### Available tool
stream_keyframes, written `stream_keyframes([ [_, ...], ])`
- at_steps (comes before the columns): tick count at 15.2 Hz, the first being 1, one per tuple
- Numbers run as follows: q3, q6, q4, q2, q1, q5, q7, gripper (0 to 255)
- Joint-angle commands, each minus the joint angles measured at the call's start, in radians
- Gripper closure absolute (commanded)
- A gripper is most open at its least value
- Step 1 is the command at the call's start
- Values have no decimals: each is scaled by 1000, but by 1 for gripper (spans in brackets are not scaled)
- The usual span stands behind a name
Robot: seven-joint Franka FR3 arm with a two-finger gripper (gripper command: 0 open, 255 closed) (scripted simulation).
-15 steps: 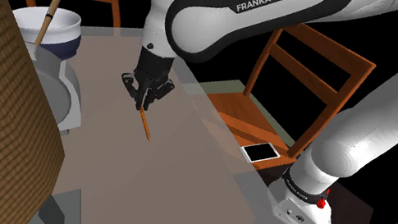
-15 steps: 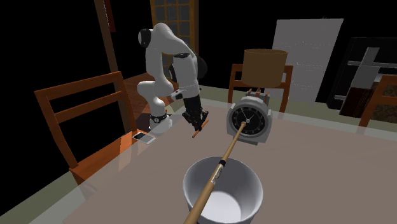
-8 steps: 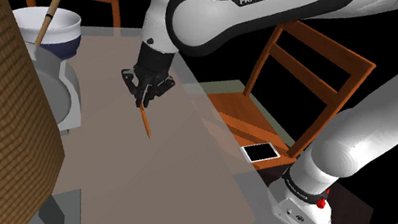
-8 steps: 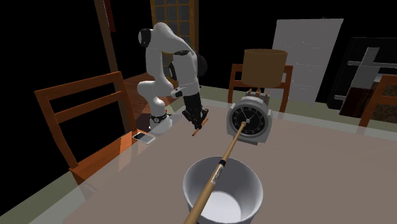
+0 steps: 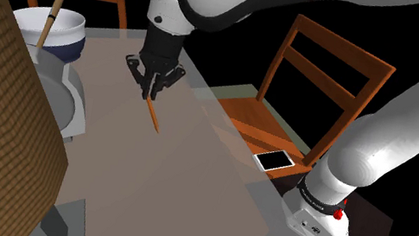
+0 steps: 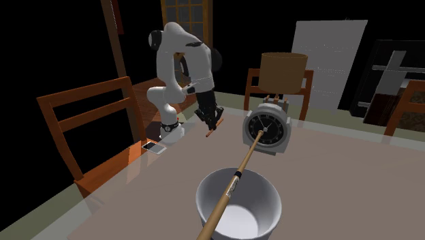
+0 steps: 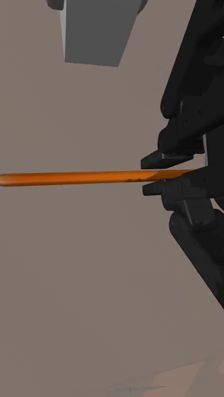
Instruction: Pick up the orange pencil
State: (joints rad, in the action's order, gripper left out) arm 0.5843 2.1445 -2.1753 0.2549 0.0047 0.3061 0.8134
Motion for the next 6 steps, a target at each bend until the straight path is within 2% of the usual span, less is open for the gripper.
stream_keyframes([
  [1,-4,-26,18,8,-1,0,1,255],
  [6,-11,-68,53,16,-2,-2,5,255],
])
